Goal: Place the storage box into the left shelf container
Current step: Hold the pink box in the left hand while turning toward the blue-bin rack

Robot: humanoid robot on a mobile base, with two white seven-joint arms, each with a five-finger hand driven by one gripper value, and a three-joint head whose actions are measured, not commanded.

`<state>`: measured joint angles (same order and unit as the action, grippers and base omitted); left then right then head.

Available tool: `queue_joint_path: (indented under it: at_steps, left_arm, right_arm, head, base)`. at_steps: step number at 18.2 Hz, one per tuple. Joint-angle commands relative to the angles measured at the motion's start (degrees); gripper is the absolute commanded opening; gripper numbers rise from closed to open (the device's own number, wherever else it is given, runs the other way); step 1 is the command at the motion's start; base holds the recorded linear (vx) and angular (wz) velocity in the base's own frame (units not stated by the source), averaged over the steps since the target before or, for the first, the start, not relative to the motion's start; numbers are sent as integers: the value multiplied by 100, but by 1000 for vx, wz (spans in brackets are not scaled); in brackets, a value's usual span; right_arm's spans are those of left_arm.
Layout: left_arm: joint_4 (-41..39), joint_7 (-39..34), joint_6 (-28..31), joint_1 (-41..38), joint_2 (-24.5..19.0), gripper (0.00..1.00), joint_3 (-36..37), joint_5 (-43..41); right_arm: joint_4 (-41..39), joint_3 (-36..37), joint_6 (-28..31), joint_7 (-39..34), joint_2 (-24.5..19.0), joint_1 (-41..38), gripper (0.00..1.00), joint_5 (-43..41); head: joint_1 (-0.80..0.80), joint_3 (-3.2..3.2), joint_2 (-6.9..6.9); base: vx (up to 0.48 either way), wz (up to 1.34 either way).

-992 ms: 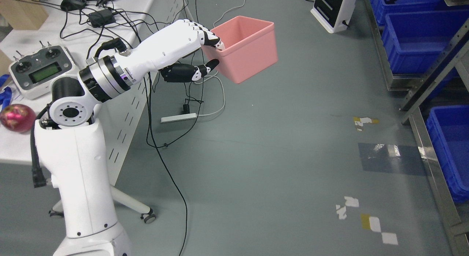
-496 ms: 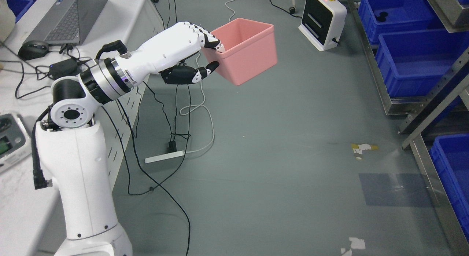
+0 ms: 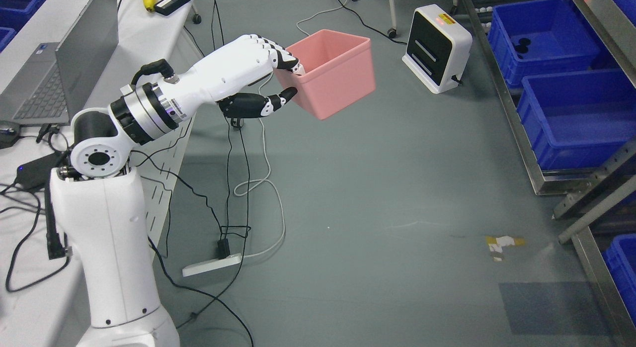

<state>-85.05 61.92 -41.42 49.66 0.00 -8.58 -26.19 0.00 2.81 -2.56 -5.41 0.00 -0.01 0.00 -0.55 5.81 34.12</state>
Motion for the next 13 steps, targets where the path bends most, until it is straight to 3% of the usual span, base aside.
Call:
queue_joint_path:
  at_steps: [1,7,13]
  left_arm:
    - [6,-5,-6,-184,-100,2,154,0]
    - [6,-119,-129,-581,-100,2,533,0]
    - [15,-110,-129,-589,-100,2,533,0]
  right_arm:
    - [-100,0,1,-1015,100,-148,100,-18]
    - [-100,0,1,-1015,100,-148,100,-18]
    - [-100,0,1,-1015,100,-148,100,-18]
  head:
    - [0,0,0]
    - [0,0,0]
    - [0,0,0]
  base:
    - [421,-7]
    - [406,-220]
    - [358,-974]
